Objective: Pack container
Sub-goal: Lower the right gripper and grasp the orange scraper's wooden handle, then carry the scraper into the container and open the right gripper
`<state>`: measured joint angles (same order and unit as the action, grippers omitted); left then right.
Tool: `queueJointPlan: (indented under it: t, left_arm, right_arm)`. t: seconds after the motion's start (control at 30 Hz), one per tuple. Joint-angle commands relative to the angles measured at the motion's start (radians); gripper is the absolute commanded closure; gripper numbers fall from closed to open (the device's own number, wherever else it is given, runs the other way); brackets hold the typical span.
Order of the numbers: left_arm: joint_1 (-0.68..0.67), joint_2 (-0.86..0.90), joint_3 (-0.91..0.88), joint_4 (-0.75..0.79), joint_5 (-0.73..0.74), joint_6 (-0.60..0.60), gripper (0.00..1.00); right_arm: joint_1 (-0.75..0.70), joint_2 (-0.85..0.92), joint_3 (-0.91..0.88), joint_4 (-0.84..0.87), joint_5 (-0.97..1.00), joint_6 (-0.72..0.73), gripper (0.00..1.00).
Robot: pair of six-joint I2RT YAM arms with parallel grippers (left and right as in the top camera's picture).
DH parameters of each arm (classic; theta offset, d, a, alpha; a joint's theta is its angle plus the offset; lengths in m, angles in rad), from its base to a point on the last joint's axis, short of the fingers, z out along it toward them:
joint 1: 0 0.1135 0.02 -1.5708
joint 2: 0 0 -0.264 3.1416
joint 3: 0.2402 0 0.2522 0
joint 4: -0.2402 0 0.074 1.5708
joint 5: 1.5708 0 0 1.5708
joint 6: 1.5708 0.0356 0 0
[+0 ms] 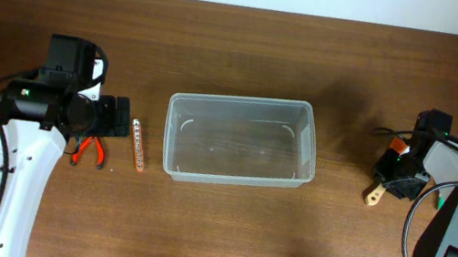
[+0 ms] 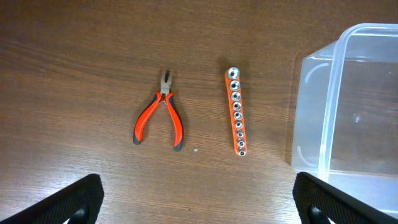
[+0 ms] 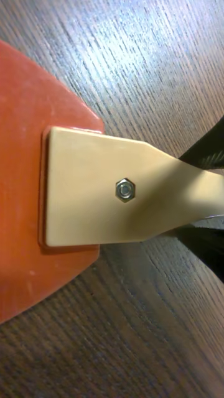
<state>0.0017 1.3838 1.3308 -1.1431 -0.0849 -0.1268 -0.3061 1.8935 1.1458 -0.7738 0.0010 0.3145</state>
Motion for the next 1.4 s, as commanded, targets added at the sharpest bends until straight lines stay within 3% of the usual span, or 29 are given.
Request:
queueJointPlan:
  t: [0.0, 0.67, 1.03, 1.37]
  left_arm:
    - [0.004, -0.006, -0.005, -0.001, 0.006, 0.016, 0.01]
    - [0.004, -0.006, -0.005, -0.001, 0.006, 0.016, 0.01]
    - [0.004, -0.006, -0.005, -0.001, -0.01, 0.016, 0.01]
    - [0.004, -0.006, -0.005, -0.001, -0.021, 0.016, 0.01]
  right_arm:
    - [-0.005, 0.024, -0.037, -0.008, 0.029, 0.004, 0.75]
    - [-0.005, 0.024, -0.037, -0.007, 0.029, 0.004, 0.96]
    - [-0.003, 0.019, -0.021, -0.003, 0.033, -0.005, 0.96]
    - [0.047, -0.145, 0.17, -0.089, 0.028, -0.128, 0.96]
